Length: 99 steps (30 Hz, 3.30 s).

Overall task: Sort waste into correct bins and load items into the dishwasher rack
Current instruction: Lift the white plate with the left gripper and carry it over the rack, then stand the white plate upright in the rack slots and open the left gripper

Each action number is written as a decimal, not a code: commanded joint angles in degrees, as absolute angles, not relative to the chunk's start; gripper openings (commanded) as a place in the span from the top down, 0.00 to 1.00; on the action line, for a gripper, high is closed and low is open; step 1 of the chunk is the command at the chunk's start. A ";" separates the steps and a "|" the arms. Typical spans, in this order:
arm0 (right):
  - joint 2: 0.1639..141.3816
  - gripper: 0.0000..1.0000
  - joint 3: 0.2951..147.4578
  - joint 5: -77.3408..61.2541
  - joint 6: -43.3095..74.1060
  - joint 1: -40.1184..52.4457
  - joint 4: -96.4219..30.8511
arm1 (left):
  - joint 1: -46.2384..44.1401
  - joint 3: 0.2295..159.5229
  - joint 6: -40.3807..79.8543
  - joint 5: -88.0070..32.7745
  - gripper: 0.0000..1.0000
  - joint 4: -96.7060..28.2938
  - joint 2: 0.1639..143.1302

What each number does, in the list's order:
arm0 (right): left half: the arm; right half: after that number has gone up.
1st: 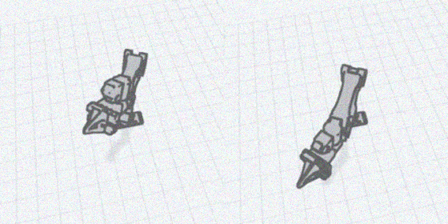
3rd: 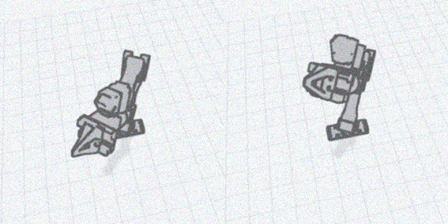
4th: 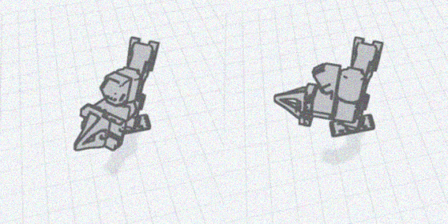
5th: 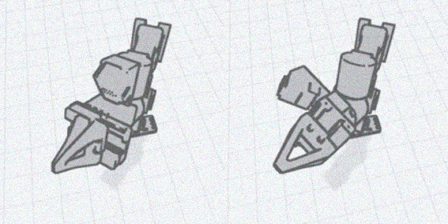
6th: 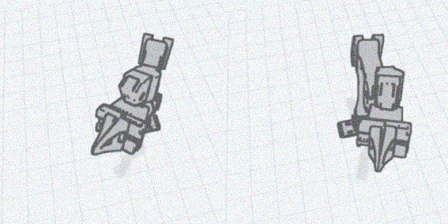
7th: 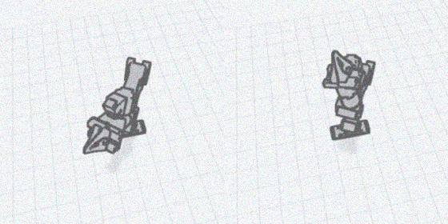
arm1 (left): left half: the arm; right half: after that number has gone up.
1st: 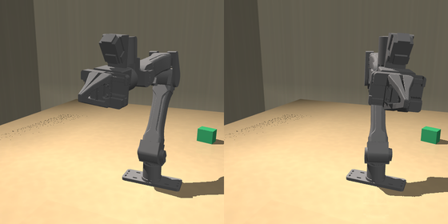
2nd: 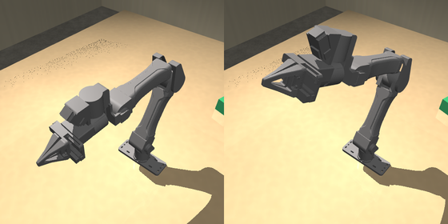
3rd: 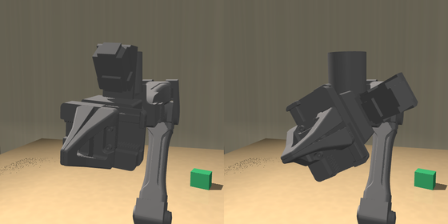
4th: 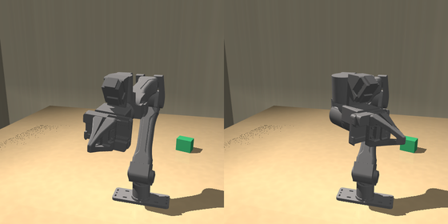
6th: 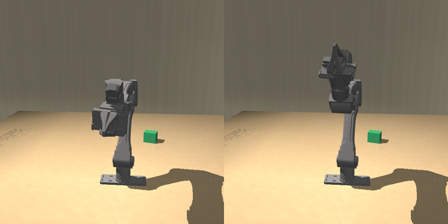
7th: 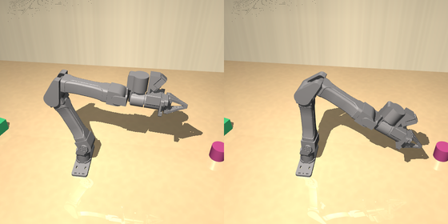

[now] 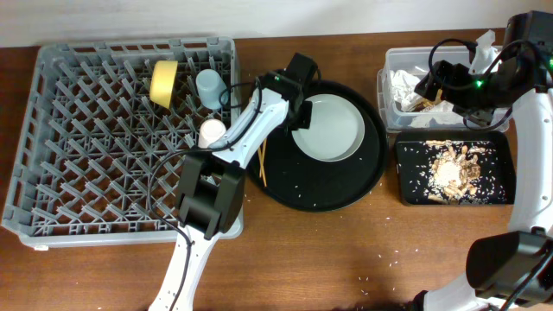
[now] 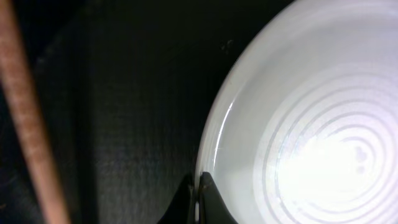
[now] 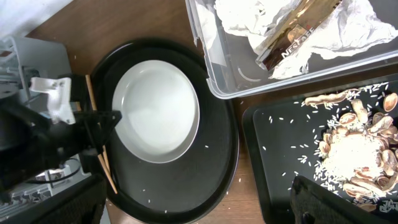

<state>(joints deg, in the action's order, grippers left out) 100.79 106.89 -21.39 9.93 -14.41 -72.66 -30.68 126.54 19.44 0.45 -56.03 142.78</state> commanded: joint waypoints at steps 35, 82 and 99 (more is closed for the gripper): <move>100.99 0.03 106.76 -20.29 9.23 -14.09 -71.31 | -10.24 140.64 4.62 59.75 1.00 -90.67 109.58; 100.99 0.02 106.76 -20.27 9.21 -14.09 -69.54 | -21.17 108.40 33.76 70.46 1.00 -88.62 107.68; 100.99 0.01 106.76 -20.27 9.21 -14.09 -69.56 | -20.29 93.01 33.78 82.83 1.00 -80.66 107.77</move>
